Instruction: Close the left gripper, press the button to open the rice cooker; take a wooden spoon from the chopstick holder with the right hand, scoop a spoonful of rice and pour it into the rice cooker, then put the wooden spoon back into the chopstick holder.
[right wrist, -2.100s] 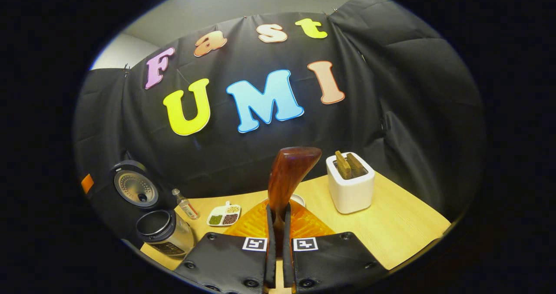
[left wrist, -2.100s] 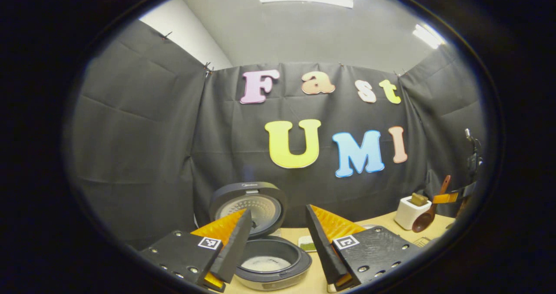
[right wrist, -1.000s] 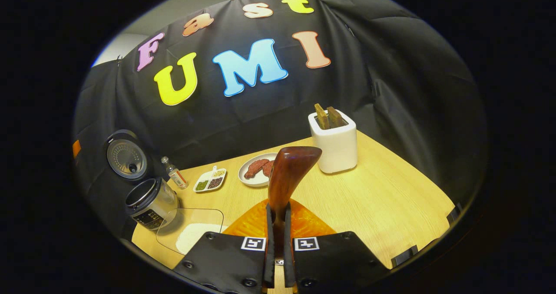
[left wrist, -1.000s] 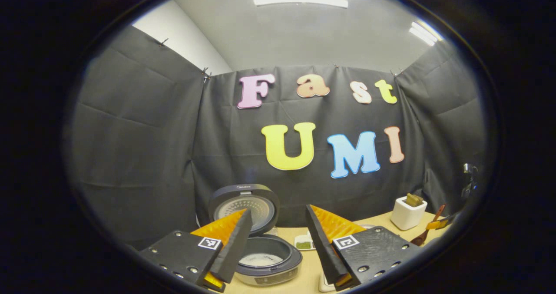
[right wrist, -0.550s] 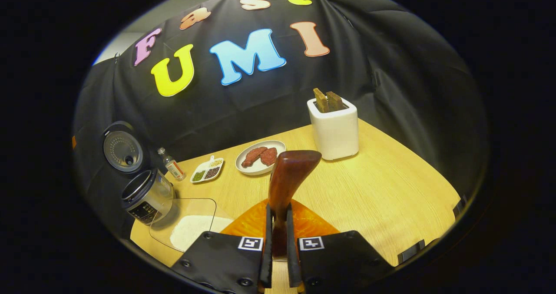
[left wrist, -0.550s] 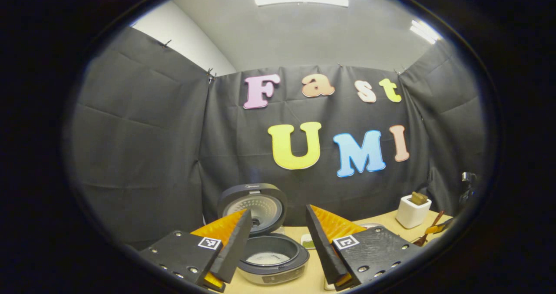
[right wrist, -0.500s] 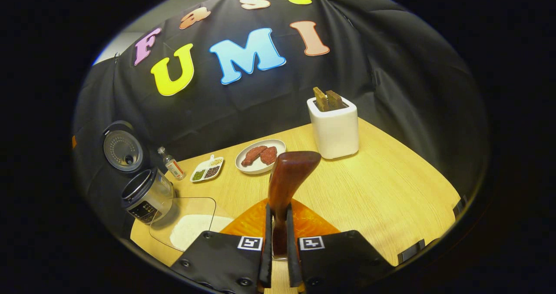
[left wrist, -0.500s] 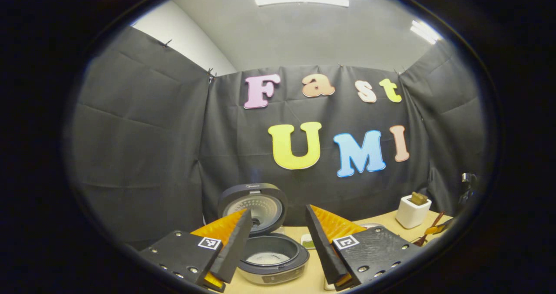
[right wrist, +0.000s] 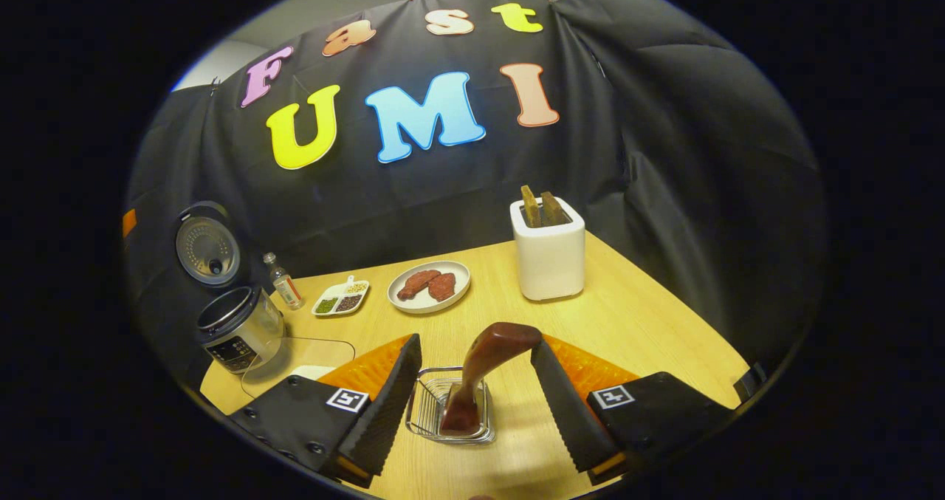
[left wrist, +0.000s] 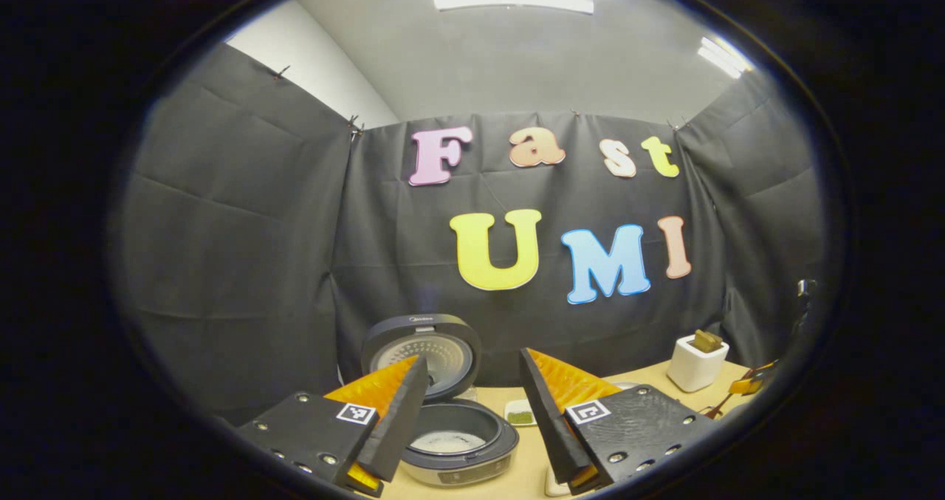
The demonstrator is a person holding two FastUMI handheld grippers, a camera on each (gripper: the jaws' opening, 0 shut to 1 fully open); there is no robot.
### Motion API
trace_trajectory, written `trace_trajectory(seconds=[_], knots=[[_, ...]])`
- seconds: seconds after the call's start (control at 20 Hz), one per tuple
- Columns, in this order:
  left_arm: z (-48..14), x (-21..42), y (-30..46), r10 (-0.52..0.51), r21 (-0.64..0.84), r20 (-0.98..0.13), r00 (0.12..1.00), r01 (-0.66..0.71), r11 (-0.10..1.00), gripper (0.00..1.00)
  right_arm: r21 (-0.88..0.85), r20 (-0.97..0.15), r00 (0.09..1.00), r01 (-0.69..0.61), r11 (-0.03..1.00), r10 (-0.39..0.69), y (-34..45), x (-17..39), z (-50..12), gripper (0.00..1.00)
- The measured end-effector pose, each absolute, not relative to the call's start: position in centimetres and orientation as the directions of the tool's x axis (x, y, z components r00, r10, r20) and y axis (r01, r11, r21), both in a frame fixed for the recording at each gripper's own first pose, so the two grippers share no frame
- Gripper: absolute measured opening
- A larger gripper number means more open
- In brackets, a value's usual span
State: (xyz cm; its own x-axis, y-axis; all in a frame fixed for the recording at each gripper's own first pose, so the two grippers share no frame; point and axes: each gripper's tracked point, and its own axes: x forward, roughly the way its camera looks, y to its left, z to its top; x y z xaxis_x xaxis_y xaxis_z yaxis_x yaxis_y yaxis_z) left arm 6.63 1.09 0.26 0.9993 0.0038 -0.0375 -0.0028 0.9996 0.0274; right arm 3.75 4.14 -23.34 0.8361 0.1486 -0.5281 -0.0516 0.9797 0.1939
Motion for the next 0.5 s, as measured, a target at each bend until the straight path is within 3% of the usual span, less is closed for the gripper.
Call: trace_trajectory(seconds=[0.05,0.5], knots=[[0.3,6.8,1.1,0.000,0.028,-0.038,0.999,0.001,1.000,0.77,0.172,-0.516,0.846,-0.048,0.984,0.132,3.7,3.8,-22.8,0.99],[0.9,11.7,3.0,0.003,0.017,-0.042,0.999,-0.002,1.000,0.77,0.094,-0.366,0.930,0.001,0.996,0.034,1.3,4.2,-14.9,0.98]])
